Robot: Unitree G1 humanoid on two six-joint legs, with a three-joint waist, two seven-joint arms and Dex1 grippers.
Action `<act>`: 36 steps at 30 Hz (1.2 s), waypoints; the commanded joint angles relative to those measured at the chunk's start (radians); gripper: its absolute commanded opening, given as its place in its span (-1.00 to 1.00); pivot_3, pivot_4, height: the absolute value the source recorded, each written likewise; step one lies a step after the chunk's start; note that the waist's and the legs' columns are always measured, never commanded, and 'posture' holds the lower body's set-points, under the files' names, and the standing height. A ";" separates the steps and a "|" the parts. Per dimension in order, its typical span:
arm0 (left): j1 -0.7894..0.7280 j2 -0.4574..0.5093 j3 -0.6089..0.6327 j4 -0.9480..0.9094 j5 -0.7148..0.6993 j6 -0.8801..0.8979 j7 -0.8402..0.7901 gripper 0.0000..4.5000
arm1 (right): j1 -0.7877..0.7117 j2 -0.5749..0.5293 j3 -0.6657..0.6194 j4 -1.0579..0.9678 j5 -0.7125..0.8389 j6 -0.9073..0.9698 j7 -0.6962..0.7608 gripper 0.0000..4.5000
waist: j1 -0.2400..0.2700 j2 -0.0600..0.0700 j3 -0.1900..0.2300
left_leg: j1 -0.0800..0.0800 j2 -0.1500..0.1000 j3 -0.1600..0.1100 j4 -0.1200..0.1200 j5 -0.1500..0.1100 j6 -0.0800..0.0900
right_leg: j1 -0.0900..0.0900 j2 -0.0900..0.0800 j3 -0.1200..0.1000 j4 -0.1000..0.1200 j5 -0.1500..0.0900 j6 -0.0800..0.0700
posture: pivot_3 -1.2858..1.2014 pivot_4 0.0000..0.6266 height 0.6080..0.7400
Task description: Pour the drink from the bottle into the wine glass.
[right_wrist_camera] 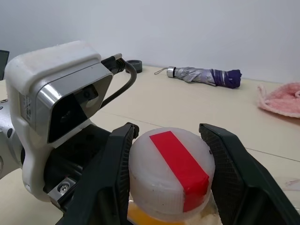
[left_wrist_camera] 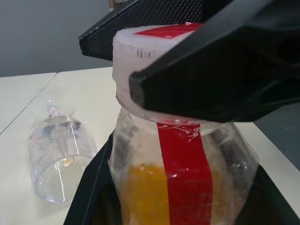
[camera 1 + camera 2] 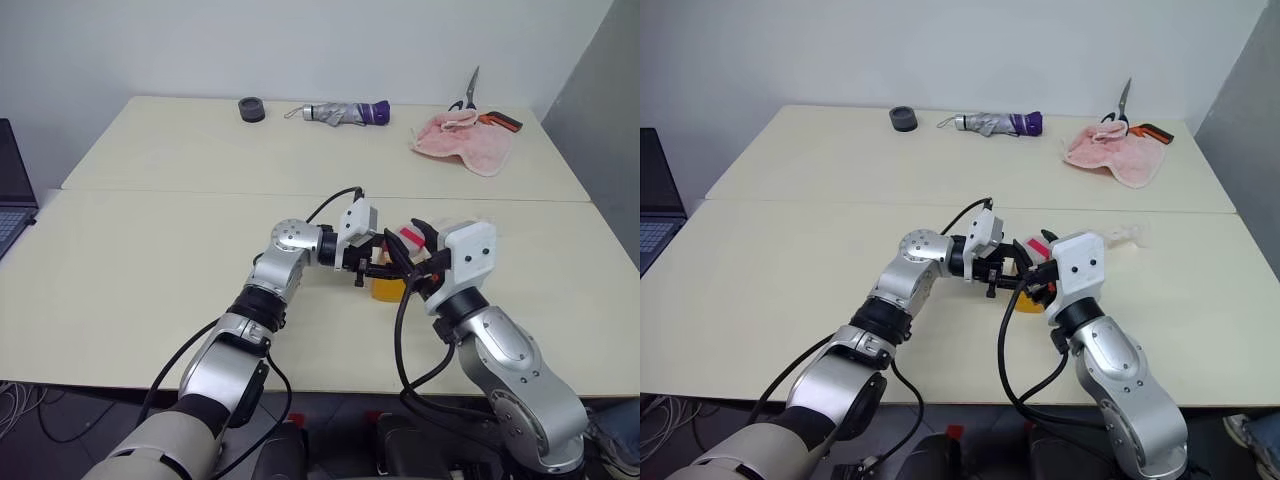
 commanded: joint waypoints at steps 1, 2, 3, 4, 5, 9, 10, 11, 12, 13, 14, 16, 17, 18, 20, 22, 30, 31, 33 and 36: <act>-0.029 -0.003 0.024 -0.026 -0.012 -0.007 -0.004 -0.20 | 0.003 -0.022 -0.023 -0.004 0.066 -0.043 0.107 -0.16 | 0.000 0.000 0.000 | 0.000 0.000 0.000 0.000 0.000 0.000 | 0.000 0.000 0.000 0.000 0.000 0.000 | 0.03 -0.52 1.00; -0.029 -0.002 0.025 -0.031 -0.015 -0.002 -0.005 -0.20 | -0.003 -0.040 -0.043 0.011 0.125 -0.055 0.183 -0.16 | 0.000 0.000 0.000 | 0.000 0.000 0.000 0.000 0.000 0.000 | 0.000 0.000 0.000 0.000 0.000 0.000 | 0.03 -0.52 1.00; -0.028 0.000 0.027 -0.035 -0.017 0.000 -0.007 -0.20 | -0.007 -0.053 -0.057 0.023 0.166 -0.065 0.236 -0.16 | 0.000 0.000 0.000 | 0.000 0.000 0.000 0.000 0.000 0.000 | 0.000 0.000 0.000 0.000 0.000 0.000 | 0.03 -0.52 1.00; -0.028 0.001 0.028 -0.039 -0.019 0.004 -0.010 -0.20 | -0.020 -0.083 -0.081 0.047 0.205 -0.077 0.305 -0.16 | 0.000 0.000 0.000 | 0.000 0.000 0.000 0.000 0.000 0.000 | 0.000 0.000 0.000 0.000 0.000 0.000 | 0.03 -0.52 1.00; -0.027 0.002 0.029 -0.043 -0.020 0.007 -0.012 -0.20 | -0.047 -0.127 -0.108 0.088 0.227 -0.093 0.377 -0.16 | 0.000 0.000 0.000 | 0.000 0.000 0.000 0.000 0.000 0.000 | 0.000 0.000 0.000 0.000 0.000 0.000 | 0.03 -0.52 1.00; -0.020 0.018 0.028 -0.066 -0.026 0.014 -0.034 -0.20 | -0.272 -0.410 -0.155 0.393 0.290 -0.131 0.801 -0.16 | -0.008 0.000 0.001 | 0.002 -0.001 0.003 0.001 0.000 0.001 | 0.001 0.000 0.002 -0.001 0.002 0.000 | 0.03 -0.52 1.00; -0.018 0.020 0.028 -0.069 -0.026 0.013 -0.036 -0.20 | -0.315 -0.440 -0.156 0.452 0.310 -0.118 0.854 -0.16 | -0.008 0.000 0.001 | 0.002 0.000 0.002 0.001 0.000 0.001 | 0.002 0.000 0.001 -0.001 0.001 0.000 | 0.03 -0.52 1.00; -0.016 0.022 0.027 -0.074 -0.027 0.015 -0.036 -0.20 | -0.347 -0.464 -0.154 0.497 0.329 -0.106 0.899 -0.16 | -0.008 0.000 0.001 | 0.002 0.000 0.002 0.000 0.000 0.001 | 0.002 0.001 0.001 -0.001 0.001 -0.001 | 0.03 -0.52 1.00; -0.014 0.023 0.028 -0.079 -0.027 0.017 -0.036 -0.20 | -0.368 -0.478 -0.153 0.530 0.340 -0.101 0.932 -0.16 | -0.007 0.000 0.001 | 0.002 0.001 0.001 0.000 0.000 0.001 | 0.001 0.002 0.000 -0.001 0.001 -0.001 | 0.03 -0.52 1.00; -0.013 0.023 0.028 -0.084 -0.028 0.020 -0.034 -0.20 | -0.381 -0.492 -0.151 0.560 0.343 -0.100 0.963 -0.16 | -0.007 0.000 0.001 | 0.002 0.001 0.001 -0.001 0.000 0.001 | 0.001 0.003 0.000 -0.001 0.001 -0.002 | 0.03 -0.52 1.00; -0.012 0.022 0.029 -0.088 -0.028 0.022 -0.031 -0.20 | -0.389 -0.499 -0.148 0.585 0.336 -0.112 0.981 -0.16 | -0.005 0.000 0.001 | 0.001 0.001 0.000 -0.001 0.000 0.001 | 0.001 0.003 0.000 0.000 0.001 -0.002 | 0.03 -0.52 1.00; -0.011 0.020 0.032 -0.093 -0.029 0.027 -0.024 -0.20 | -0.400 -0.499 -0.161 0.614 0.337 -0.115 0.982 0.00 | -0.005 0.000 0.001 | 0.000 0.001 0.000 -0.001 -0.001 0.002 | 0.001 0.002 0.000 -0.001 0.001 -0.002 | 0.03 -0.52 1.00; -0.009 0.021 0.033 -0.097 -0.029 0.030 -0.021 -0.20 | -0.399 -0.495 -0.174 0.611 0.346 -0.109 0.973 0.17 | -0.004 0.000 0.001 | 0.000 0.001 0.000 -0.001 -0.001 0.003 | 0.001 0.002 0.000 -0.002 0.001 -0.002 | 0.03 -0.52 1.00; -0.006 0.021 0.034 -0.101 -0.030 0.034 -0.019 -0.20 | -0.395 -0.493 -0.187 0.602 0.357 -0.101 0.965 0.30 | -0.001 0.000 0.001 | 0.000 0.001 0.000 -0.001 -0.001 0.003 | 0.001 0.001 0.000 -0.002 0.001 -0.002 | 0.03 -0.52 1.00; -0.003 0.021 0.034 -0.108 -0.030 0.040 -0.013 -0.20 | -0.371 -0.490 -0.229 0.559 0.376 -0.090 0.927 0.61 | 0.002 0.000 0.001 | -0.001 0.000 0.001 0.000 -0.001 0.003 | 0.000 -0.001 0.000 -0.002 0.001 -0.002 | 0.03 -0.52 1.00; -0.003 0.021 0.035 -0.108 -0.030 0.044 -0.005 -0.20 | -0.320 -0.485 -0.297 0.458 0.416 -0.055 0.857 0.93 | 0.004 0.000 0.001 | -0.001 -0.001 0.001 0.000 -0.001 0.003 | 0.000 -0.002 0.000 -0.002 0.001 -0.002 | 0.03 -0.52 1.00; -0.027 0.002 0.042 -0.053 -0.008 0.021 0.019 -0.20 | -0.084 -0.313 -0.322 -0.012 0.427 0.067 0.391 1.00 | 0.003 0.000 0.001 | -0.001 0.000 0.000 0.000 -0.001 0.002 | 0.000 -0.001 0.000 -0.001 0.001 -0.002 | 0.03 -0.52 1.00; -0.030 -0.001 0.042 -0.043 -0.005 0.015 0.021 -0.20 | -0.069 -0.272 -0.283 -0.040 0.388 0.074 0.319 1.00 | 0.000 0.000 0.001 | -0.001 -0.001 0.000 0.000 -0.001 0.002 | 0.000 -0.001 0.000 -0.001 0.001 -0.002 | 0.03 -0.52 1.00; -0.039 -0.008 0.042 -0.022 0.002 0.002 0.026 -0.20 | -0.061 -0.206 -0.213 -0.068 0.312 0.078 0.206 1.00 | -0.002 0.000 0.001 | 0.000 -0.001 0.001 0.000 -0.001 0.002 | 0.000 -0.001 0.001 0.001 0.000 -0.001 | 0.03 -0.52 1.00; -0.051 -0.018 0.040 0.010 0.017 -0.024 0.037 -0.20 | -0.074 -0.125 -0.098 -0.076 0.153 0.084 0.033 1.00 | -0.002 0.001 0.001 | 0.001 0.000 0.001 0.001 0.000 0.002 | 0.000 0.000 0.001 0.002 -0.001 0.001 | 0.03 -0.52 1.00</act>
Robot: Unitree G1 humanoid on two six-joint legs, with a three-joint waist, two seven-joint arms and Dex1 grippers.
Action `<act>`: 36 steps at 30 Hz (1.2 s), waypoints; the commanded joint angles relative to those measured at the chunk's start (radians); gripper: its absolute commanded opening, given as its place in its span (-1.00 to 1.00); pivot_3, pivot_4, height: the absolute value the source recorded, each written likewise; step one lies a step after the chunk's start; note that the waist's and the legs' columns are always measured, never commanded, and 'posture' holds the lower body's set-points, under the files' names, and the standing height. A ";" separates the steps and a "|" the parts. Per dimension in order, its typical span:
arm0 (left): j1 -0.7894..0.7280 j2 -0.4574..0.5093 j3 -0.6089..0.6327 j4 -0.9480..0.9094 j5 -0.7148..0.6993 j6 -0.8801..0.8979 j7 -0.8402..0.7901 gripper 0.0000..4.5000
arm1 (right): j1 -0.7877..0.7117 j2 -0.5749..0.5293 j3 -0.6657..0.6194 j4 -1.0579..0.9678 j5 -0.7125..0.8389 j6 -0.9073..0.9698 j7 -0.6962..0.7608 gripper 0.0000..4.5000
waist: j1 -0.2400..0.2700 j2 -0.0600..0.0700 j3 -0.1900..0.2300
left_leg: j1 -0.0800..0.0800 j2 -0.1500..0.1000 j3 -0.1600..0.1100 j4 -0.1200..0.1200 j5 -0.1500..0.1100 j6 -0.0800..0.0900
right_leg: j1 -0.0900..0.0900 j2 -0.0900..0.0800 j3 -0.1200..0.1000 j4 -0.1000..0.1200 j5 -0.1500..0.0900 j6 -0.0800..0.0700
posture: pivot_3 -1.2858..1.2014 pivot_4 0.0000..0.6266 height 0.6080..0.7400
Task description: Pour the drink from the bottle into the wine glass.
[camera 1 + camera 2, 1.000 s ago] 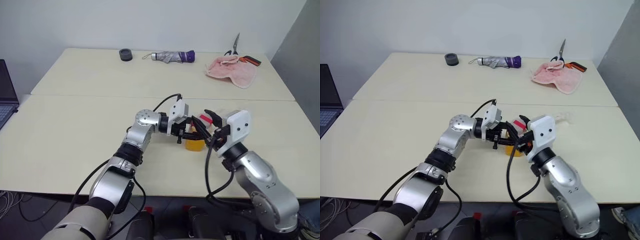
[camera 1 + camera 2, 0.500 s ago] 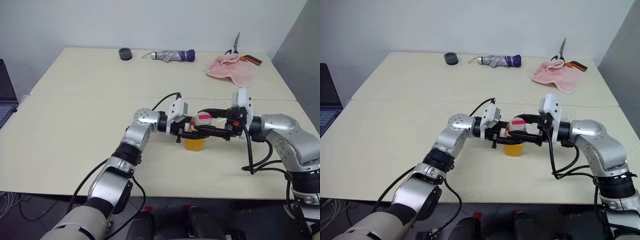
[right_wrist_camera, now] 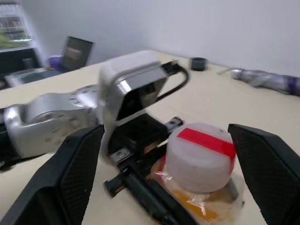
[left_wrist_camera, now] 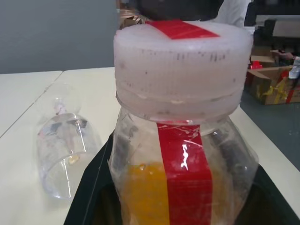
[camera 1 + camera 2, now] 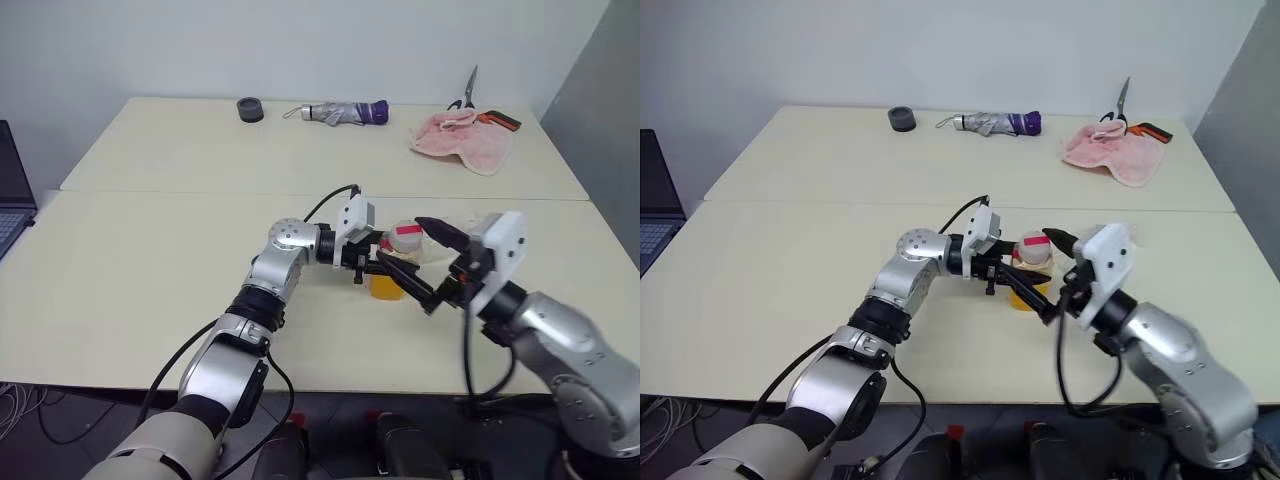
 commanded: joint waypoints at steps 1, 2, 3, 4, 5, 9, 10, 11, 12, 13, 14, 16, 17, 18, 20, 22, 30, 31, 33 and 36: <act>-0.051 -0.015 0.014 0.014 0.009 -0.054 0.013 -0.20 | -0.023 0.063 0.107 -0.039 -0.180 -0.008 -0.195 1.00 | 0.002 0.000 0.000 | 0.000 0.000 0.000 0.000 0.000 0.000 | 0.000 0.000 0.000 0.000 0.000 0.001 | 0.03 -0.52 1.00; -0.054 -0.018 0.014 0.024 0.012 -0.060 0.015 -0.20 | -0.025 0.081 0.124 -0.034 -0.199 -0.008 -0.215 1.00 | 0.003 0.000 0.000 | -0.001 0.000 0.000 0.000 0.000 0.000 | 0.000 0.000 0.000 0.000 0.000 0.001 | 0.03 -0.52 1.00; -0.057 -0.020 0.015 0.031 0.014 -0.066 0.016 -0.20 | -0.027 0.103 0.137 -0.030 -0.218 -0.014 -0.236 1.00 | 0.003 0.000 0.000 | -0.001 0.000 0.000 0.000 0.000 0.000 | 0.000 0.000 0.000 0.000 0.000 0.000 | 0.03 -0.52 1.00; -0.059 -0.021 0.015 0.037 0.016 -0.070 0.016 -0.20 | -0.027 0.116 0.150 -0.028 -0.232 -0.013 -0.247 1.00 | 0.003 0.000 0.000 | -0.001 0.000 0.000 0.000 0.000 0.000 | 0.000 0.000 0.000 0.000 0.000 0.000 | 0.03 -0.52 1.00; -0.063 -0.021 0.016 0.045 0.019 -0.077 0.017 -0.20 | -0.026 0.119 0.163 -0.027 -0.254 -0.015 -0.254 1.00 | 0.003 0.000 0.000 | -0.001 0.000 0.000 0.000 0.000 0.000 | 0.000 0.000 0.000 0.000 0.000 -0.001 | 0.03 -0.52 1.00; -0.068 -0.020 0.019 0.061 0.023 -0.091 0.015 -0.20 | -0.014 0.152 0.184 -0.016 -0.294 -0.035 -0.267 1.00 | 0.003 0.000 0.000 | -0.001 0.000 0.000 0.000 0.000 0.000 | 0.000 0.000 0.000 -0.001 0.001 -0.002 | 0.03 -0.52 1.00; -0.069 -0.020 0.020 0.063 0.024 -0.092 0.016 -0.20 | -0.012 0.157 0.187 -0.012 -0.302 -0.039 -0.267 1.00 | 0.003 0.000 0.000 | -0.001 0.000 0.000 0.000 0.000 0.000 | 0.000 0.000 0.000 -0.001 0.001 -0.002 | 0.03 -0.52 1.00; -0.070 -0.020 0.021 0.064 0.024 -0.093 0.016 -0.20 | -0.010 0.161 0.189 -0.010 -0.309 -0.041 -0.265 1.00 | 0.003 0.000 0.000 | -0.001 0.000 0.000 0.000 0.000 0.000 | 0.000 0.000 0.000 -0.001 0.001 -0.002 | 0.03 -0.52 1.00; -0.070 -0.020 0.022 0.065 0.024 -0.094 0.016 -0.20 | -0.008 0.167 0.188 -0.007 -0.313 -0.043 -0.263 1.00 | 0.002 0.000 0.000 | -0.001 0.000 0.000 0.000 0.000 0.000 | 0.000 0.000 0.000 -0.001 0.001 -0.002 | 0.03 -0.52 1.00; -0.071 -0.019 0.023 0.067 0.024 -0.095 0.016 -0.20 | -0.006 0.172 0.187 -0.003 -0.319 -0.047 -0.261 0.92 | 0.002 0.000 0.000 | -0.001 0.000 0.000 0.000 0.000 0.000 | 0.000 0.000 0.000 0.000 0.001 -0.002 | 0.03 -0.52 1.00; -0.071 -0.019 0.024 0.067 0.024 -0.095 0.017 -0.20 | -0.005 0.176 0.185 0.001 -0.320 -0.046 -0.256 0.84 | 0.002 0.000 0.000 | -0.001 0.000 0.000 0.000 0.000 0.000 | 0.000 0.000 0.000 0.000 0.001 -0.002 | 0.03 -0.52 1.00; -0.071 -0.017 0.025 0.066 0.024 -0.095 0.016 -0.20 | -0.002 0.181 0.184 0.007 -0.325 -0.047 -0.248 0.58 | 0.002 0.000 0.000 | -0.001 0.000 0.000 0.000 0.000 0.000 | 0.000 0.000 0.000 0.000 0.001 -0.002 | 0.03 -0.52 1.00; -0.071 -0.017 0.026 0.066 0.023 -0.094 0.018 -0.20 | 0.003 0.189 0.178 0.010 -0.319 -0.045 -0.245 0.42 | 0.002 0.000 0.000 | -0.001 0.000 0.000 0.000 0.000 0.000 | 0.000 0.000 0.000 0.000 0.001 -0.002 | 0.03 -0.52 1.00; -0.072 -0.016 0.028 0.065 0.022 -0.093 0.018 -0.20 | 0.005 0.193 0.173 0.015 -0.313 -0.046 -0.239 0.25 | 0.002 0.000 0.000 | -0.001 0.000 0.000 0.000 0.000 0.000 | 0.000 0.000 0.000 0.000 0.001 -0.002 | 0.03 -0.52 1.00; -0.073 -0.016 0.029 0.064 0.020 -0.091 0.019 -0.20 | 0.008 0.199 0.164 0.022 -0.304 -0.050 -0.227 -0.09 | 0.002 0.000 0.000 | -0.001 0.000 0.000 0.000 0.000 0.000 | 0.000 0.000 0.000 0.000 0.001 -0.002 | 0.03 -0.52 1.00; -0.071 -0.015 0.031 0.059 0.018 -0.086 0.018 -0.20 | 0.011 0.187 0.158 0.032 -0.293 -0.063 -0.196 -0.17 | 0.002 0.000 0.000 | -0.001 0.000 0.000 0.000 0.000 0.000 | 0.000 0.000 0.000 0.000 0.001 -0.002 | 0.03 -0.52 1.00; -0.054 0.008 0.033 0.009 -0.009 -0.044 -0.049 -0.20 | -0.075 -0.040 0.030 0.258 -0.130 -0.226 0.248 -0.17 | -0.002 0.000 0.000 | 0.000 0.000 0.000 0.000 0.000 0.000 | 0.000 0.000 -0.001 -0.001 0.001 -0.002 | 0.03 -0.52 1.00; -0.052 0.013 0.031 0.001 -0.011 -0.041 -0.063 -0.20 | -0.117 -0.099 0.013 0.322 -0.093 -0.226 0.348 -0.17 | -0.006 0.000 0.000 | 0.000 0.000 0.000 0.000 0.000 0.000 | 0.000 0.000 0.000 -0.001 0.001 -0.002 | 0.03 -0.52 1.00; -0.047 0.020 0.029 -0.015 -0.014 -0.034 -0.076 -0.20 | -0.193 -0.187 0.001 0.433 -0.056 -0.251 0.492 -0.17 | -0.010 0.000 0.000 | 0.001 0.000 0.001 0.000 0.000 0.000 | 0.000 0.001 0.000 0.000 0.001 -0.003 | 0.03 -0.52 1.00; -0.047 0.026 0.028 -0.027 -0.010 -0.039 -0.080 -0.20 | -0.306 -0.270 0.000 0.573 0.005 -0.216 0.643 -0.17 | -0.012 0.000 0.000 | 0.001 0.001 -0.001 -0.001 0.000 0.000 | 0.001 0.002 -0.001 0.000 0.001 -0.003 | 0.03 -0.52 1.00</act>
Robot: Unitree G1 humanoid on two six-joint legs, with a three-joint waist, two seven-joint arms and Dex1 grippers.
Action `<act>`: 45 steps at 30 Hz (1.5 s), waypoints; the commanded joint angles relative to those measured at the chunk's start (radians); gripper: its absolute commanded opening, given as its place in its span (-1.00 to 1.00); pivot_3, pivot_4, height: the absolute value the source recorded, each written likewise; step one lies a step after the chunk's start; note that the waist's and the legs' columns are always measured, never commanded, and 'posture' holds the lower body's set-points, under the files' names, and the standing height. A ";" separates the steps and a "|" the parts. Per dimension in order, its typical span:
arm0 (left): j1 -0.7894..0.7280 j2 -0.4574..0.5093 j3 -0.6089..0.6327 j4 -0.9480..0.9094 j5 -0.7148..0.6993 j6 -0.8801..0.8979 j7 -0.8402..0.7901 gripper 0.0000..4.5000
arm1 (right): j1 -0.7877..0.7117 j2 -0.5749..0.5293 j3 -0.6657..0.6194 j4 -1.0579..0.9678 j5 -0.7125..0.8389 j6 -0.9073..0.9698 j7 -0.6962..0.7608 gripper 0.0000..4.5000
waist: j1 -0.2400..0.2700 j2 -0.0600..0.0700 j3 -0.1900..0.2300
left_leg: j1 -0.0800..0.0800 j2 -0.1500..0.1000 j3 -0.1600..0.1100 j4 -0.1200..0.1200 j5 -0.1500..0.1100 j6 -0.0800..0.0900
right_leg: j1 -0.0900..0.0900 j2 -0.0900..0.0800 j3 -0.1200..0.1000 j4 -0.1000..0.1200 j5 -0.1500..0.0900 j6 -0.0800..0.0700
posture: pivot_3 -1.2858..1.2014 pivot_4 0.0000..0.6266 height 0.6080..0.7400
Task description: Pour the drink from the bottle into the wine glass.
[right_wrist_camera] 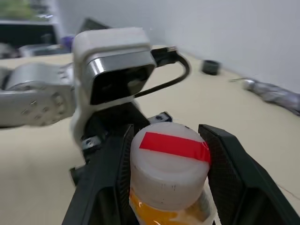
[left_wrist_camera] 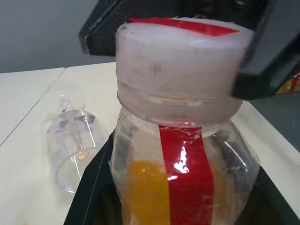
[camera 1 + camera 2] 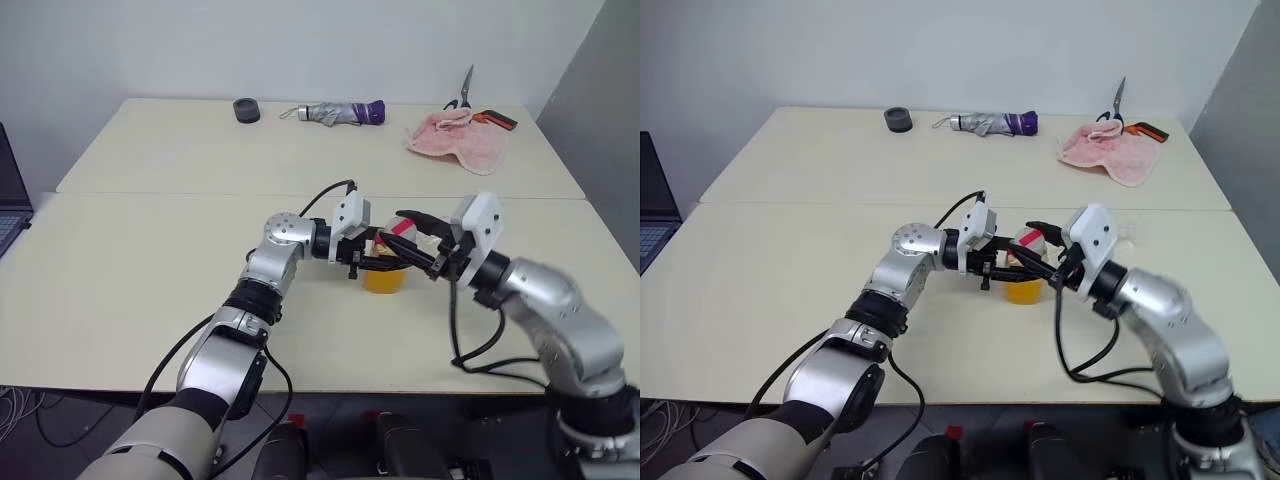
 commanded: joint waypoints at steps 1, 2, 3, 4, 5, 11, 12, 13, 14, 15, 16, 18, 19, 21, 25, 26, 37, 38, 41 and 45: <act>-0.016 0.004 0.013 -0.074 -0.031 -0.004 -0.033 -0.20 | -0.095 -0.079 -0.012 0.153 0.050 0.044 0.170 -0.17 | -0.001 0.000 0.000 | 0.000 0.000 0.000 0.000 0.000 0.000 | 0.000 0.000 0.000 0.000 0.000 0.000 | 0.03 -0.52 1.00; -0.015 0.005 0.014 -0.079 -0.032 -0.001 -0.032 -0.20 | -0.113 -0.089 -0.009 0.175 0.056 0.046 0.193 -0.17 | -0.001 0.000 0.000 | 0.000 0.000 0.000 0.000 0.000 0.000 | 0.000 0.000 0.000 0.000 0.000 0.000 | 0.03 -0.52 1.00; -0.014 0.006 0.014 -0.082 -0.033 0.001 -0.031 -0.20 | -0.126 -0.095 -0.005 0.196 0.055 0.042 0.210 -0.17 | -0.001 0.000 0.000 | 0.000 0.000 0.000 0.000 0.000 0.000 | 0.000 0.000 0.000 0.000 0.000 0.000 | 0.03 -0.52 1.00; -0.010 0.009 0.015 -0.089 -0.032 0.004 -0.028 -0.20 | -0.137 -0.094 -0.004 0.210 0.050 0.033 0.216 -0.17 | -0.001 0.000 0.000 | -0.001 0.000 0.000 0.000 0.000 0.000 | 0.000 0.000 0.000 0.000 0.000 0.000 | 0.03 -0.52 1.00; -0.007 0.012 0.016 -0.094 -0.031 0.006 -0.027 -0.20 | -0.142 -0.092 -0.007 0.213 0.056 0.035 0.224 0.16 | 0.000 0.000 0.000 | -0.001 0.000 0.000 0.000 0.000 0.000 | 0.000 -0.001 0.000 0.000 0.000 0.000 | 0.03 -0.52 1.00; 0.008 0.021 0.021 -0.119 -0.033 0.020 -0.012 -0.20 | -0.101 -0.069 -0.051 0.132 0.088 0.047 0.176 0.93 | 0.006 0.000 0.000 | -0.001 -0.001 0.000 0.000 0.000 0.000 | -0.001 -0.003 0.000 0.000 0.000 0.000 | 0.03 -0.52 1.00; 0.011 0.022 0.021 -0.123 -0.033 0.021 -0.011 -0.20 | -0.088 -0.066 -0.059 0.107 0.094 0.052 0.161 0.93 | 0.007 0.000 0.000 | -0.001 -0.001 0.000 0.000 0.000 0.000 | -0.001 -0.003 0.000 0.000 0.000 0.000 | 0.03 -0.52 1.00; 0.014 0.022 0.021 -0.127 -0.033 0.022 -0.010 -0.20 | -0.071 -0.058 -0.071 0.076 0.103 0.059 0.140 0.93 | 0.008 0.000 0.000 | -0.001 -0.001 0.000 0.000 0.000 0.000 | -0.001 -0.003 0.000 0.000 0.000 0.000 | 0.03 -0.52 1.00; 0.015 0.022 0.022 -0.129 -0.033 0.023 -0.007 -0.20 | -0.056 -0.050 -0.081 0.048 0.108 0.062 0.115 0.93 | 0.008 0.000 0.000 | -0.001 -0.001 0.000 0.000 0.000 0.000 | -0.001 -0.003 0.000 0.000 0.000 0.000 | 0.03 -0.52 1.00; 0.017 0.022 0.023 -0.130 -0.034 0.024 -0.004 -0.20 | -0.035 -0.042 -0.087 0.011 0.106 0.062 0.088 0.93 | 0.009 0.000 0.000 | -0.001 -0.001 0.000 0.000 0.000 0.000 | -0.001 -0.003 0.000 0.000 0.000 0.000 | 0.03 -0.52 1.00; 0.018 0.021 0.023 -0.132 -0.034 0.026 -0.001 -0.20 | -0.012 -0.033 -0.092 -0.028 0.099 0.060 0.056 0.93 | 0.009 0.000 0.000 | -0.001 -0.001 0.000 0.000 0.000 0.000 | -0.001 -0.003 0.000 0.000 0.000 0.000 | 0.03 -0.52 1.00; 0.023 0.022 0.023 -0.139 -0.036 0.029 0.000 -0.20 | 0.025 -0.019 -0.096 -0.094 0.085 0.060 0.000 0.93 | 0.010 0.000 0.000 | -0.001 -0.001 0.000 0.000 0.000 0.000 | -0.001 -0.003 0.000 0.000 0.000 0.000 | 0.03 -0.52 1.00; 0.025 0.022 0.022 -0.143 -0.037 0.031 0.001 -0.20 | 0.041 -0.007 -0.101 -0.126 0.084 0.064 -0.034 0.93 | 0.010 0.000 0.000 | -0.001 -0.001 0.000 0.000 0.000 0.000 | -0.001 -0.003 0.000 0.000 0.000 0.000 | 0.03 -0.52 1.00; 0.029 0.023 0.023 -0.148 -0.042 0.037 0.003 -0.20 | 0.067 0.009 -0.097 -0.187 0.072 0.069 -0.092 0.93 | 0.011 0.000 0.000 | -0.001 -0.001 0.000 0.001 0.000 0.000 | -0.001 -0.003 0.000 0.000 0.000 0.000 | 0.03 -0.52 1.00; 0.029 0.023 0.022 -0.152 -0.050 0.046 0.006 -0.20 | 0.085 0.040 -0.055 -0.244 0.012 0.065 -0.194 0.93 | 0.011 0.000 0.000 | -0.001 -0.001 0.000 0.001 0.000 0.000 | -0.001 -0.003 0.000 0.000 0.000 0.000 | 0.03 -0.52 1.00; 0.028 0.023 0.022 -0.151 -0.051 0.047 0.006 -0.20 | 0.084 0.045 -0.037 -0.247 -0.011 0.060 -0.207 0.93 | 0.011 0.000 0.000 | -0.001 -0.001 0.000 0.001 0.000 0.000 | -0.001 -0.003 0.000 0.000 0.000 0.000 | 0.03 -0.52 1.00; 0.019 0.021 0.023 -0.139 -0.050 0.046 0.008 -0.20 | 0.082 0.063 -0.046 -0.208 -0.080 0.019 -0.247 0.93 | 0.012 0.000 0.000 | -0.001 -0.001 0.000 0.001 0.000 0.000 | -0.001 -0.002 0.000 0.000 0.000 0.000 | 0.03 -0.52 1.00; 0.020 0.022 0.023 -0.139 -0.050 0.046 0.009 -0.20 | 0.086 0.065 -0.051 -0.212 -0.075 0.021 -0.247 0.93 | 0.012 0.000 0.000 | -0.001 -0.001 0.000 0.001 0.000 0.000 | -0.001 -0.002 0.000 0.000 0.000 0.000 | 0.03 -0.52 1.00; 0.022 0.025 0.023 -0.140 -0.051 0.046 0.009 -0.20 | 0.105 0.068 -0.061 -0.229 -0.057 0.030 -0.247 0.93 | 0.012 0.000 0.000 | -0.001 -0.001 0.000 0.001 0.000 0.000 | -0.001 -0.003 0.000 0.000 0.000 0.000 | 0.03 -0.52 1.00; 0.023 0.028 0.023 -0.140 -0.052 0.047 0.007 -0.20 | 0.123 0.066 -0.071 -0.244 -0.041 0.036 -0.251 0.93 | 0.012 0.000 0.000 | -0.001 -0.001 0.000 0.001 0.000 0.000 | -0.001 -0.003 0.000 0.000 0.000 0.000 | 0.03 -0.52 1.00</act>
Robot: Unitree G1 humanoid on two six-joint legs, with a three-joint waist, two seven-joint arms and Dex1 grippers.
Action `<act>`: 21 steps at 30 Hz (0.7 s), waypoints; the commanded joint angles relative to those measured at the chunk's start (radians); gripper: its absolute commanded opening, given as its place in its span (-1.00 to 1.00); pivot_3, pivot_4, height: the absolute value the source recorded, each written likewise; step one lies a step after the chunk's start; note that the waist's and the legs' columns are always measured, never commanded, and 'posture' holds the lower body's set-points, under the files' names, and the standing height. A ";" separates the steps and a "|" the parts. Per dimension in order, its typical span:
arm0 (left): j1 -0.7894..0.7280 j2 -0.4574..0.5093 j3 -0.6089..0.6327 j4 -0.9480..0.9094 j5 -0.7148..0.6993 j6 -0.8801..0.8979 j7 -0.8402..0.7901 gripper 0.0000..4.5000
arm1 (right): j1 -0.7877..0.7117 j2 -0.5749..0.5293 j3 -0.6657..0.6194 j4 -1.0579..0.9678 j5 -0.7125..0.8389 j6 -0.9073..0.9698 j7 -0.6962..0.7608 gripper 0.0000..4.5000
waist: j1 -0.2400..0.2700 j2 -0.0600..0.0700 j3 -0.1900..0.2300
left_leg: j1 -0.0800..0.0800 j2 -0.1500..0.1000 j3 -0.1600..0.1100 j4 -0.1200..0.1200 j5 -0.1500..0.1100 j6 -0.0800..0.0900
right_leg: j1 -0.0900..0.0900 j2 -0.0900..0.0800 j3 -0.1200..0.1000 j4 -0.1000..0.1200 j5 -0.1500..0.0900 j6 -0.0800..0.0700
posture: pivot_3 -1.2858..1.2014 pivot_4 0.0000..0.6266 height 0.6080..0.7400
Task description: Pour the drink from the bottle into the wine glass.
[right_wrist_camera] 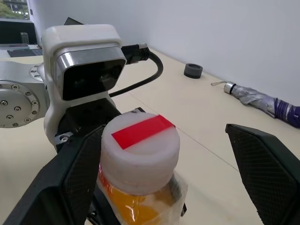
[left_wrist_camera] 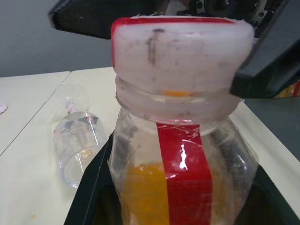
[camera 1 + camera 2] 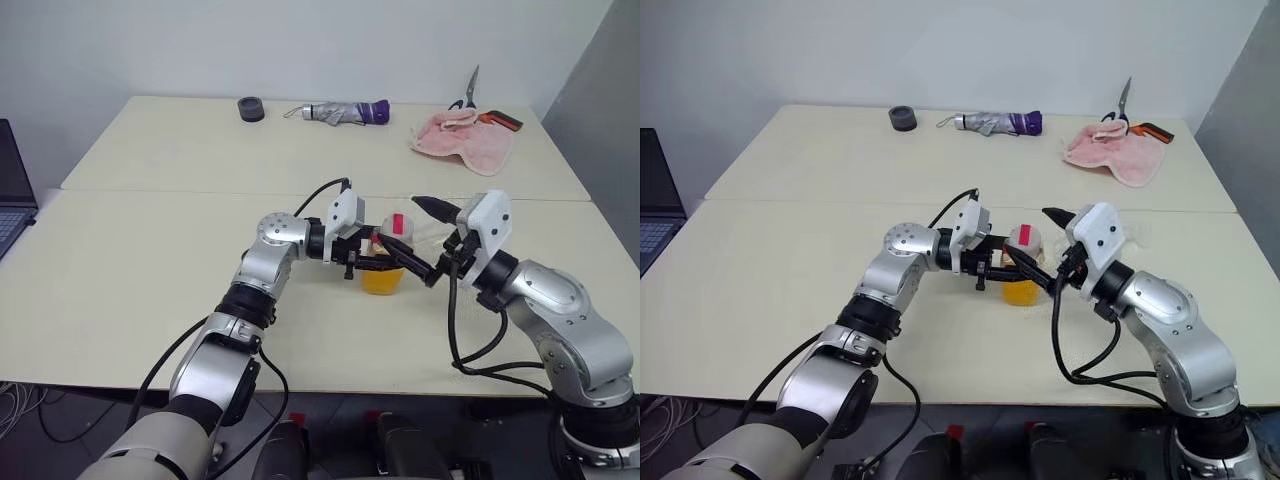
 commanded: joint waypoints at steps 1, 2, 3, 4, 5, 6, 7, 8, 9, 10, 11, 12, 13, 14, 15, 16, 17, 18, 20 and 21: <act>-0.018 0.003 0.022 -0.032 -0.022 -0.009 -0.002 -0.20 | 0.004 -0.001 -0.049 -0.049 0.022 -0.007 -0.012 0.93 | 0.000 0.000 0.000 | 0.000 0.000 0.000 0.000 0.000 0.000 | 0.000 0.000 0.000 0.000 0.000 0.000 | 0.03 -0.52 1.00; -0.017 0.003 0.022 -0.032 -0.022 -0.009 -0.003 -0.20 | 0.006 -0.001 -0.051 -0.052 0.027 -0.005 -0.013 0.93 | 0.000 0.000 0.000 | 0.000 0.000 0.000 0.000 0.000 0.000 | 0.000 0.000 0.000 0.000 0.000 0.000 | 0.03 -0.52 1.00; -0.018 0.004 0.022 -0.032 -0.022 -0.008 -0.003 -0.20 | 0.007 -0.001 -0.052 -0.053 0.028 -0.005 -0.016 0.93 | 0.000 0.000 0.000 | 0.000 0.000 0.000 0.000 0.000 0.000 | 0.000 0.000 0.000 0.000 0.000 0.000 | 0.03 -0.52 1.00; -0.018 0.004 0.022 -0.032 -0.022 -0.008 -0.004 -0.20 | 0.008 -0.001 -0.053 -0.054 0.028 -0.004 -0.018 0.93 | 0.000 0.000 0.000 | 0.000 0.000 0.000 0.000 0.000 0.000 | 0.000 0.000 0.000 0.000 0.000 0.000 | 0.03 -0.52 1.00; -0.018 0.005 0.021 -0.032 -0.022 -0.008 -0.005 -0.20 | 0.009 0.000 -0.054 -0.055 0.031 -0.003 -0.021 0.93 | 0.000 0.000 0.000 | 0.000 0.000 0.000 0.000 0.000 0.000 | 0.000 0.000 0.000 0.000 0.000 0.000 | 0.03 -0.52 1.00; -0.018 0.006 0.021 -0.031 -0.021 -0.008 -0.006 -0.20 | 0.010 0.001 -0.055 -0.056 0.034 -0.001 -0.023 0.93 | 0.000 0.000 0.000 | 0.000 0.000 0.000 0.000 0.000 0.000 | 0.000 0.000 0.000 0.000 0.000 0.000 | 0.03 -0.52 1.00; -0.018 0.006 0.021 -0.032 -0.021 -0.007 -0.006 -0.20 | 0.011 0.001 -0.056 -0.058 0.036 0.000 -0.024 0.93 | 0.000 0.000 0.000 | 0.000 0.000 0.000 0.000 0.000 0.000 | 0.000 0.000 0.000 0.000 0.000 0.000 | 0.03 -0.52 1.00; -0.018 0.007 0.020 -0.033 -0.021 -0.007 -0.006 -0.20 | 0.013 0.000 -0.056 -0.060 0.039 0.001 -0.024 0.93 | 0.000 0.000 0.000 | 0.000 0.000 0.000 0.000 0.000 0.000 | 0.000 0.000 0.000 0.000 0.000 0.000 | 0.03 -0.52 1.00; -0.017 0.007 0.020 -0.034 -0.021 -0.006 -0.006 -0.20 | 0.014 -0.001 -0.057 -0.061 0.041 0.003 -0.025 0.93 | 0.000 0.000 0.000 | 0.000 0.000 0.000 0.000 0.000 0.000 | 0.000 0.000 0.000 0.000 0.000 0.000 | 0.03 -0.52 1.00; -0.017 0.008 0.020 -0.034 -0.022 -0.006 -0.006 -0.20 | 0.017 -0.002 -0.057 -0.063 0.042 0.004 -0.025 0.93 | 0.000 0.000 0.000 | 0.000 0.000 0.000 0.000 0.000 0.000 | 0.000 0.000 0.000 0.000 0.000 0.000 | 0.03 -0.52 1.00; -0.018 0.008 0.021 -0.033 -0.022 -0.006 -0.007 -0.20 | 0.019 -0.004 -0.058 -0.063 0.042 0.005 -0.025 0.93 | 0.000 0.000 0.000 | 0.000 0.000 0.000 0.000 0.000 0.000 | 0.000 0.000 0.000 0.000 0.000 0.000 | 0.03 -0.52 1.00; -0.018 0.009 0.021 -0.033 -0.022 -0.005 -0.007 -0.20 | 0.021 -0.006 -0.060 -0.063 0.041 0.006 -0.024 0.93 | 0.000 0.000 0.000 | 0.000 0.000 0.000 0.000 0.000 0.000 | 0.000 0.000 0.000 0.000 0.000 0.000 | 0.03 -0.52 1.00; -0.018 0.010 0.021 -0.033 -0.022 -0.005 -0.007 -0.20 | 0.022 -0.008 -0.060 -0.064 0.041 0.007 -0.025 0.93 | 0.000 0.000 0.000 | 0.000 0.000 0.000 0.000 0.000 0.000 | 0.000 0.000 0.000 0.000 0.000 0.000 | 0.03 -0.52 1.00; -0.017 0.010 0.021 -0.034 -0.022 -0.005 -0.008 -0.20 | 0.024 -0.010 -0.061 -0.065 0.041 0.007 -0.024 0.93 | 0.000 0.000 0.000 | 0.000 0.000 0.000 0.000 0.000 0.000 | 0.000 0.000 0.000 0.000 0.000 0.000 | 0.03 -0.52 1.00; -0.018 0.011 0.021 -0.034 -0.023 -0.004 -0.008 -0.20 | 0.025 -0.013 -0.062 -0.065 0.040 0.007 -0.024 0.93 | 0.000 0.000 0.000 | 0.000 0.000 0.000 0.000 0.000 0.000 | 0.000 0.000 0.000 0.000 0.000 0.000 | 0.03 -0.52 1.00; -0.018 0.011 0.021 -0.033 -0.023 -0.004 -0.008 -0.20 | 0.026 -0.016 -0.063 -0.065 0.038 0.006 -0.023 0.93 | 0.000 0.000 0.000 | 0.000 0.000 0.000 0.000 0.000 0.000 | 0.000 0.000 0.000 0.000 0.000 0.000 | 0.03 -0.52 1.00; -0.018 0.012 0.021 -0.033 -0.023 -0.003 -0.009 -0.20 | 0.028 -0.019 -0.066 -0.065 0.037 0.006 -0.023 0.93 | 0.000 0.000 0.000 | 0.000 0.000 0.000 0.000 0.000 0.000 | 0.000 0.000 0.000 0.000 0.000 0.000 | 0.03 -0.52 1.00; -0.018 0.012 0.021 -0.034 -0.024 -0.003 -0.009 -0.20 | 0.030 -0.021 -0.069 -0.066 0.038 0.006 -0.024 0.93 | 0.000 0.000 0.000 | 0.000 0.000 0.000 0.000 0.000 0.000 | 0.000 0.000 0.000 0.000 0.000 0.000 | 0.03 -0.52 1.00; -0.017 0.013 0.021 -0.035 -0.025 -0.001 -0.011 -0.20 | 0.032 -0.024 -0.075 -0.065 0.039 0.005 -0.026 0.93 | 0.000 0.000 0.000 | 0.000 0.000 0.000 0.000 0.000 0.000 | 0.000 0.000 0.000 0.000 0.000 0.000 | 0.03 -0.52 1.00; -0.017 0.013 0.020 -0.035 -0.025 -0.002 -0.012 -0.20 | 0.033 -0.025 -0.079 -0.066 0.041 0.006 -0.026 0.93 | 0.000 0.000 0.000 | 0.000 0.000 0.000 0.000 0.000 0.000 | 0.000 0.000 0.000 0.000 0.000 0.000 | 0.03 -0.52 1.00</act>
